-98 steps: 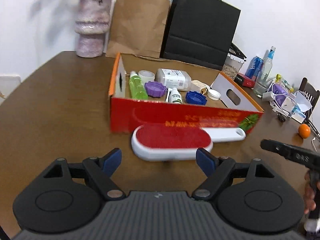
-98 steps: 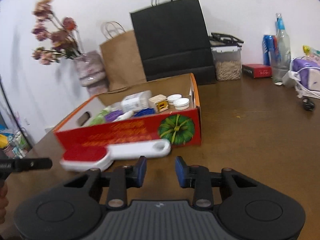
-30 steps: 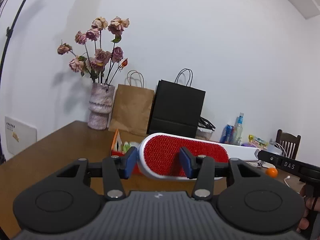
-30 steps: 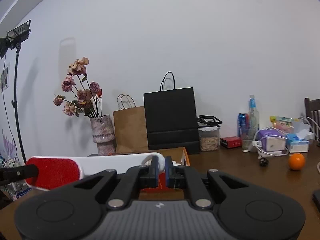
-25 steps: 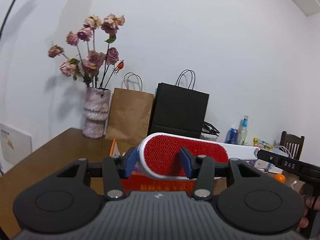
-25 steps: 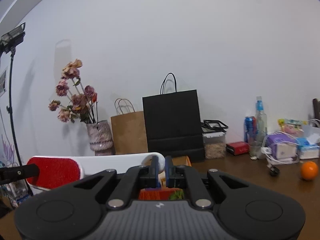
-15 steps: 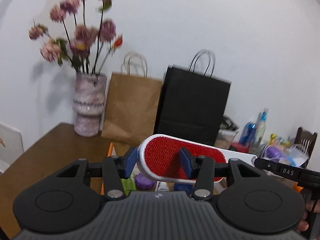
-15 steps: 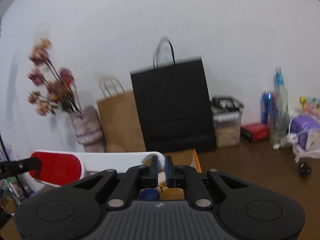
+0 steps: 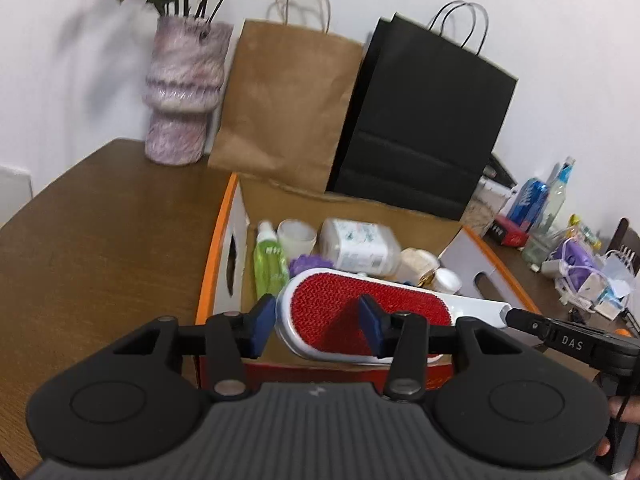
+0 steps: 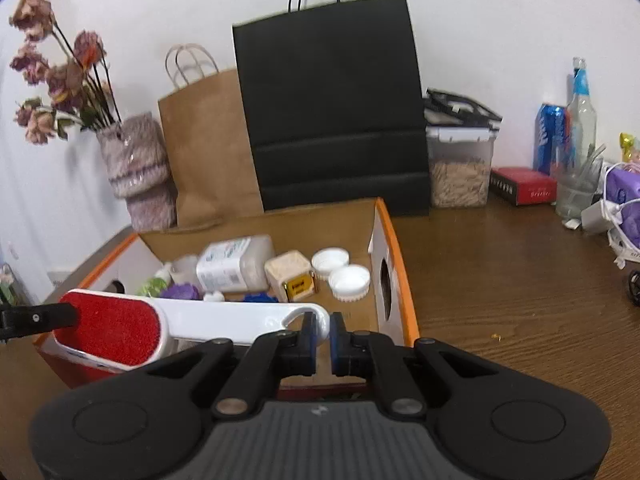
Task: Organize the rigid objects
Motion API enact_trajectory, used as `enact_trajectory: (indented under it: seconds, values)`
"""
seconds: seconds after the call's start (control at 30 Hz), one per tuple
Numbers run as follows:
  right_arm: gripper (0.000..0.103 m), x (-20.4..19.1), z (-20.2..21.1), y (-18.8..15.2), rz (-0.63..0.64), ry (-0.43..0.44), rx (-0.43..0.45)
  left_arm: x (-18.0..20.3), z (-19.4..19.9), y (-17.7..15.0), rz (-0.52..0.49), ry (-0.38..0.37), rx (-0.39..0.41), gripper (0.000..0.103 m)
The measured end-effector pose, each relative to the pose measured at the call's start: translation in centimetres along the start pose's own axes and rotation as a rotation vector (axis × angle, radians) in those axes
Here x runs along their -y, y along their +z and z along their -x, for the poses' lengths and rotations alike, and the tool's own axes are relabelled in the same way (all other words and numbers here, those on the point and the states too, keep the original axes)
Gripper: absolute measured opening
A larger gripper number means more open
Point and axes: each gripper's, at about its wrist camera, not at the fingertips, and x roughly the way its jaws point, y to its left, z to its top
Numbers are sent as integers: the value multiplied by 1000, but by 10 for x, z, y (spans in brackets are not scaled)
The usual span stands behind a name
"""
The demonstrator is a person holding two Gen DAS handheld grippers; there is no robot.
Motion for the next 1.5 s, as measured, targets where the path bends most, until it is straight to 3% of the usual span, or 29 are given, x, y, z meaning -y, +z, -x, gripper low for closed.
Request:
enact_trajectory:
  seconds: [0.17, 0.33, 0.57, 0.87, 1.17, 1.33, 1.5]
  values:
    - [13, -4, -3, 0, 27, 5, -20, 1, -7, -3, -10, -8, -39, 45]
    - [13, -3, 8, 1, 19, 28, -26, 6, 0, -5, -27, 60, -41, 45]
    - [13, -11, 54, 3, 31, 60, 4, 3, 51, -7, -4, 65, -15, 46]
    - [14, -22, 147, 4, 56, 103, 107, 28, 136, -17, -61, 38, 60, 51]
    - [25, -32, 230, -41, 135, 100, 192, 62, 213, -64, -133, 4, 156, 59]
    - [29, -35, 265, -74, 173, 68, 230, 78, 251, -96, -189, 63, 257, 63]
    - [40, -37, 296, -107, 194, 56, 276, 85, 281, -130, -217, 96, 331, 69]
